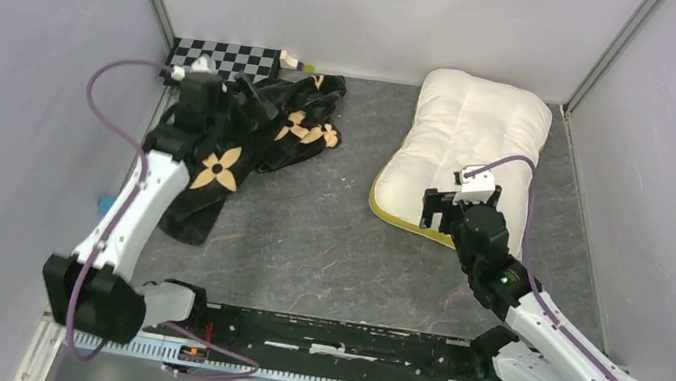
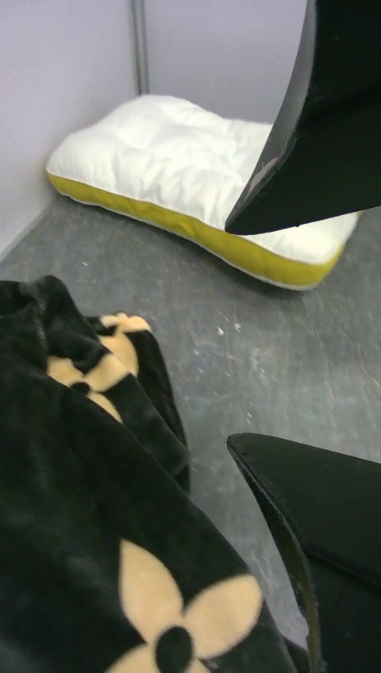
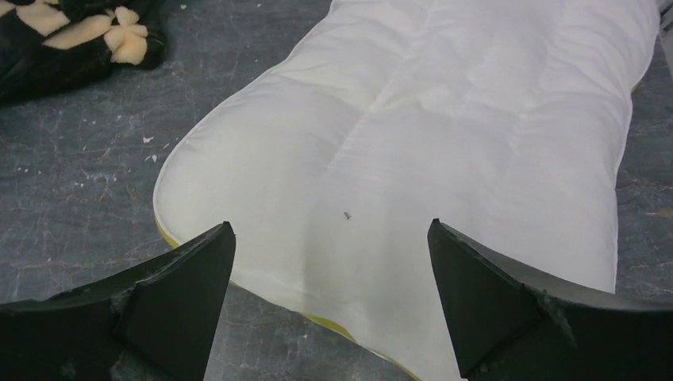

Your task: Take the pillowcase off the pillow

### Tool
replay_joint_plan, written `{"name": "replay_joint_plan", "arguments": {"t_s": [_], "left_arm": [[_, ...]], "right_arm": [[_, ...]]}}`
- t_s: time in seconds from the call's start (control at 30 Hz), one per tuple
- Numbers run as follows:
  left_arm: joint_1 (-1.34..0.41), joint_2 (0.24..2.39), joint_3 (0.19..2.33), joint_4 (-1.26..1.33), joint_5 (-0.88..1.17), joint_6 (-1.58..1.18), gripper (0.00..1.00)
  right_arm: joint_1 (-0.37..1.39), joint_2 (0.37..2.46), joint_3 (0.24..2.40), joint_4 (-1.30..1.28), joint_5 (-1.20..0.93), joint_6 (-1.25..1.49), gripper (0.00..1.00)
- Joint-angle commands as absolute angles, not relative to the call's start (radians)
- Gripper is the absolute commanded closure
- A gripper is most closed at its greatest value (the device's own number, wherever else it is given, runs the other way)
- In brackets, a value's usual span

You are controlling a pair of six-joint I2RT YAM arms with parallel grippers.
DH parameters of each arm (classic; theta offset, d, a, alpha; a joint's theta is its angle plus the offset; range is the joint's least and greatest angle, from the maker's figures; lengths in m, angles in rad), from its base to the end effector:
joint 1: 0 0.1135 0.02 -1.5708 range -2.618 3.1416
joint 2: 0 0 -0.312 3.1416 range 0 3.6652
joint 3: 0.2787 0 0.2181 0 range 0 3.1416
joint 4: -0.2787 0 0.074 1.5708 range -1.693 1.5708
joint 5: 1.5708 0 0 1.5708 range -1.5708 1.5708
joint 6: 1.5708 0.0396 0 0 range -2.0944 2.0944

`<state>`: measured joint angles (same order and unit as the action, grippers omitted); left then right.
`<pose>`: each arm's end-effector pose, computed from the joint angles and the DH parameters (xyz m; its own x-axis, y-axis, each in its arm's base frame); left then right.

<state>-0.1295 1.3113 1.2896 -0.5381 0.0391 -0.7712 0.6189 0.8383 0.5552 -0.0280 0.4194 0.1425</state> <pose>0.2448 -0.0334 0.4102 -0.4904 -0.6385 -0.5932 -0.2509 0.7553 -0.6055 0.1188 0.0648 0.3108 -0.2772 -0.0382 -0.9601 -0.1765 0.9842 0.0118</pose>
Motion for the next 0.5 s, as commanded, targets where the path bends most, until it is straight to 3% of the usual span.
{"name": "replay_joint_plan", "arguments": {"t_s": [0.0, 0.07, 0.2, 0.33, 0.47], "left_arm": [[-0.199, 1.098, 0.997, -0.231, -0.08, -0.679, 0.0], [-0.218, 1.045, 0.903, -0.181, -0.103, -0.629, 0.0], [-0.222, 0.915, 0.714, -0.026, -0.076, -0.471, 0.0], [-0.222, 0.768, 0.482, 0.201, -0.149, -0.402, 0.0], [-0.222, 0.81, 0.4, 0.317, -0.18, -0.366, 0.0]], "right_arm": [[0.617, 0.779, 0.475, 0.198, 0.505, 0.076, 0.02], [0.616, 0.758, 0.44, 0.24, 0.527, 0.03, 0.02], [0.584, 0.747, 0.418, 0.224, 0.773, 0.056, 0.02], [0.432, 0.701, 0.365, 0.236, 0.688, 0.105, 0.02], [0.315, 0.687, 0.244, 0.374, 0.617, 0.104, 0.02]]}}
